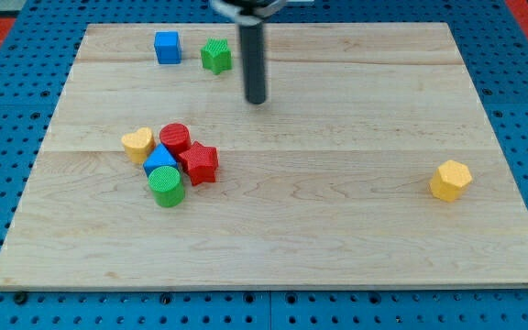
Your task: Push the green star to the down a bit
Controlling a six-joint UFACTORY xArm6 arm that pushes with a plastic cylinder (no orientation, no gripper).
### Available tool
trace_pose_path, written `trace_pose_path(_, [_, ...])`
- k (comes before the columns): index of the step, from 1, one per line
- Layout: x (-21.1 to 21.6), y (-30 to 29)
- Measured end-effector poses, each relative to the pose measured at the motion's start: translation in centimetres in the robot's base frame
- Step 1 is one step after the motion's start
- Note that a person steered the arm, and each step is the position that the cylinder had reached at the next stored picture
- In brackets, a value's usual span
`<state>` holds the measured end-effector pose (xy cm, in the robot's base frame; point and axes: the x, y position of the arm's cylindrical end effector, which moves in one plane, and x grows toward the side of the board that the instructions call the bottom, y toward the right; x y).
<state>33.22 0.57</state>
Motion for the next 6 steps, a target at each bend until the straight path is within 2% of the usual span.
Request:
trace_pose_path(1, [-7.6, -0.3])
trace_pose_path(2, [-10.9, -8.4])
trace_pose_path(3, [-5.4, -11.6])
trace_pose_path(4, [-2.7, -7.7])
trace_pose_path(5, [-8.5, -10.2])
trace_pose_path(6, [-11.6, -8.0])
